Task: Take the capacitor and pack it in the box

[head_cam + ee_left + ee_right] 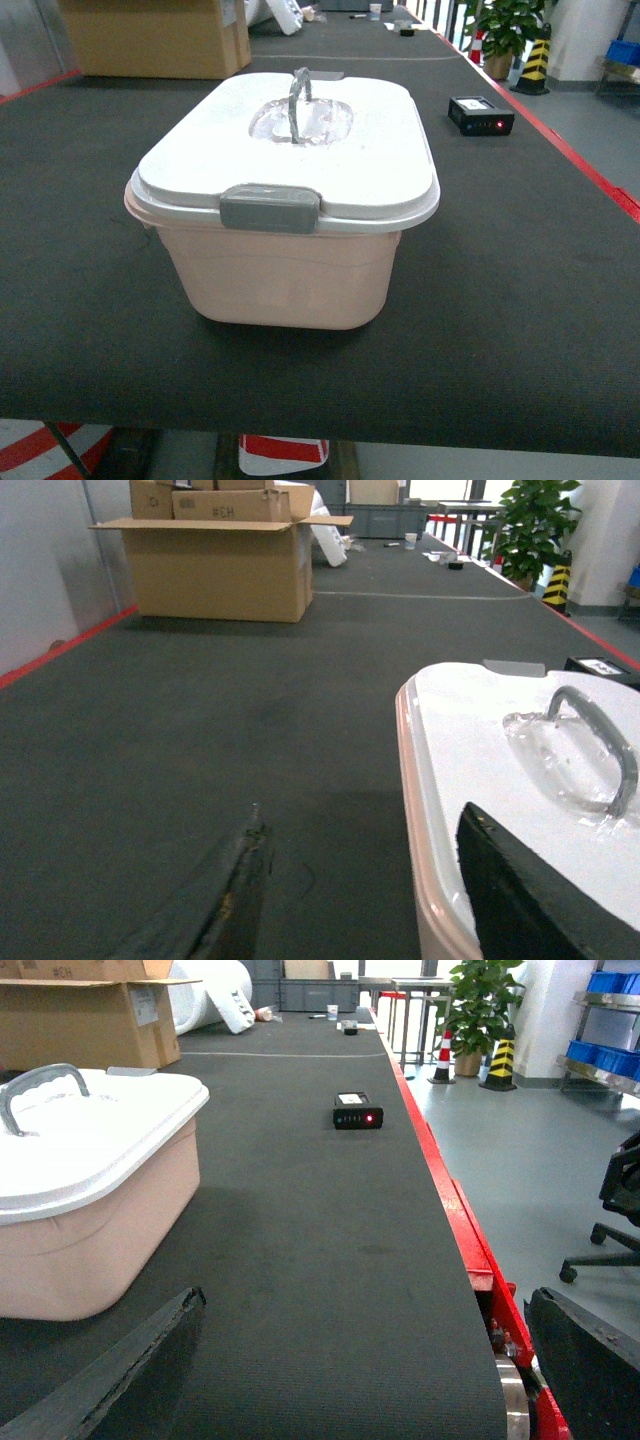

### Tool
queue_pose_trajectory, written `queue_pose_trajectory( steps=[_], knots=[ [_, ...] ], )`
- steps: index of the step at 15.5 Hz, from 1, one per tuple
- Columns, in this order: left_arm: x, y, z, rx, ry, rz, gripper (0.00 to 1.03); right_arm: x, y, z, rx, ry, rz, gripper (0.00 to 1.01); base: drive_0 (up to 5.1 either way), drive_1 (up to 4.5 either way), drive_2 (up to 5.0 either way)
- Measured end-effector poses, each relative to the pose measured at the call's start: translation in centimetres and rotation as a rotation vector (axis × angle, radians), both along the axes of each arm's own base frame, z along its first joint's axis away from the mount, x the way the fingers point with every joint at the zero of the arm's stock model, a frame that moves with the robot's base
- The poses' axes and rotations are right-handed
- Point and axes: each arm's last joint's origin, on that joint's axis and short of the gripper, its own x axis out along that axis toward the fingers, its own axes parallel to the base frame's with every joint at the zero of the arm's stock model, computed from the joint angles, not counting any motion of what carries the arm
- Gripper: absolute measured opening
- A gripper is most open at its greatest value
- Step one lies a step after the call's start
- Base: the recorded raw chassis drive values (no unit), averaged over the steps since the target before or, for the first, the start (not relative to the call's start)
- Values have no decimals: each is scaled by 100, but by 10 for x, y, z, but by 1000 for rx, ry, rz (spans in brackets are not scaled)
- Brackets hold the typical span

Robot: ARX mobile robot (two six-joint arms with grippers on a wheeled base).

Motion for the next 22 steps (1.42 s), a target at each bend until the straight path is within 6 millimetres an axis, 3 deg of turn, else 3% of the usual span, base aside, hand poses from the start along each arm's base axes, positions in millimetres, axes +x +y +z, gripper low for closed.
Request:
queue_pose_trajectory(
  steps=[4,9,16,22],
  knots=[
    [-39,18,-25,3,17,-8,2,0,0,0,0,0,0,98,0,0,0],
    [-73,38,-42,2,24,9,2,0,0,0,0,0,0,98,0,0,0],
    [-94,37,-57,3,28,-11,2,0,0,0,0,0,0,98,0,0,0],
    [-110,37,-52,3,3,-11,2,0,0,0,0,0,0,98,0,0,0]
  ],
)
